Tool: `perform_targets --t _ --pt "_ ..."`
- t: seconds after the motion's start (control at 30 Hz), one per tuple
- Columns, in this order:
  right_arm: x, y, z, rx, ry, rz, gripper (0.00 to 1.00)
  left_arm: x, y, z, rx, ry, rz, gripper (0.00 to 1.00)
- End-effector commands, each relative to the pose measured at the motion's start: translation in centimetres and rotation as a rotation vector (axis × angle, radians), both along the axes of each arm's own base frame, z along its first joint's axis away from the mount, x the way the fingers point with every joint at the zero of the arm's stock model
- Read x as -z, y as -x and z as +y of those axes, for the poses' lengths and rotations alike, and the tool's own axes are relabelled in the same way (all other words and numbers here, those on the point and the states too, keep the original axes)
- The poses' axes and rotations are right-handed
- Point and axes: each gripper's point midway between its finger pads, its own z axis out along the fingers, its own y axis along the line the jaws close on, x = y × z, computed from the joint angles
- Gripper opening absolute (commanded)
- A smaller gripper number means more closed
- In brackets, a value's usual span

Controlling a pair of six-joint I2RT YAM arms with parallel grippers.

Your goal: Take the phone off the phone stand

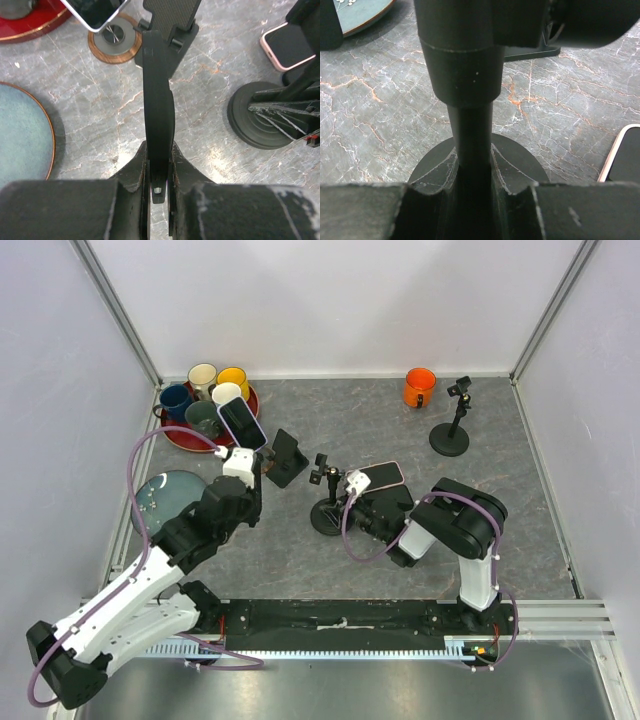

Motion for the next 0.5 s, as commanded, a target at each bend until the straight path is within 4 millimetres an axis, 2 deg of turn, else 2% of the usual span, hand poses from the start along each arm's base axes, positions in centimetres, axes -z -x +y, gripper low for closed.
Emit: perform_targets --t 0.0,0.1,0.2,0.23,0.27,0.33,0.4,0.43,0.47 --pt "-5.6 -0.3 1.8 -0.031 -0.149 -0.134 0.0 -1.5 -0.8 -1.0 -0.03 0.079 -0.01 0.02" --pt "-6.0 -0.2 1.7 -0.03 -0.153 -0.141 0.0 -1.2 -0.7 -1.2 -0.02 0.079 0.002 0.02" --pt "-7.4 -0.3 1.0 0.005 -0.165 -0.164 0.0 -1.6 -0.6 -1.1 -0.017 0.083 -0.008 0.02" --pt "-7.6 -0.4 0.5 0.024 -0.156 -0.169 0.0 -1.6 -0.5 -1.1 -0.014 0.083 -0.011 0.02" --pt "-8.9 -0.6 0.0 0.045 -0.165 -0.196 0.0 -1.8 -0.4 -1.0 -0.015 0.085 -0.015 0.02" --pt "-8.9 -1.3 -1.7 0.105 -0.153 -0.188 0.0 -1.9 -0.3 -0.9 -0.01 0.081 -0.02 0.02" --pt "-10.9 -1.5 -3.0 0.131 -0.206 -0.205 0.0 -2.1 -0.1 -0.6 -0.007 0.074 -0.027 0.02" --pt "-11.7 -2.1 -4.8 0.192 -0.223 -0.214 0.0 -2.1 0.0 -0.4 -0.006 0.07 -0.031 0.02" --pt "-12.1 -2.3 -5.6 0.217 -0.232 -0.22 0.0 -2.2 0.0 -0.3 -0.006 0.068 -0.037 0.02"
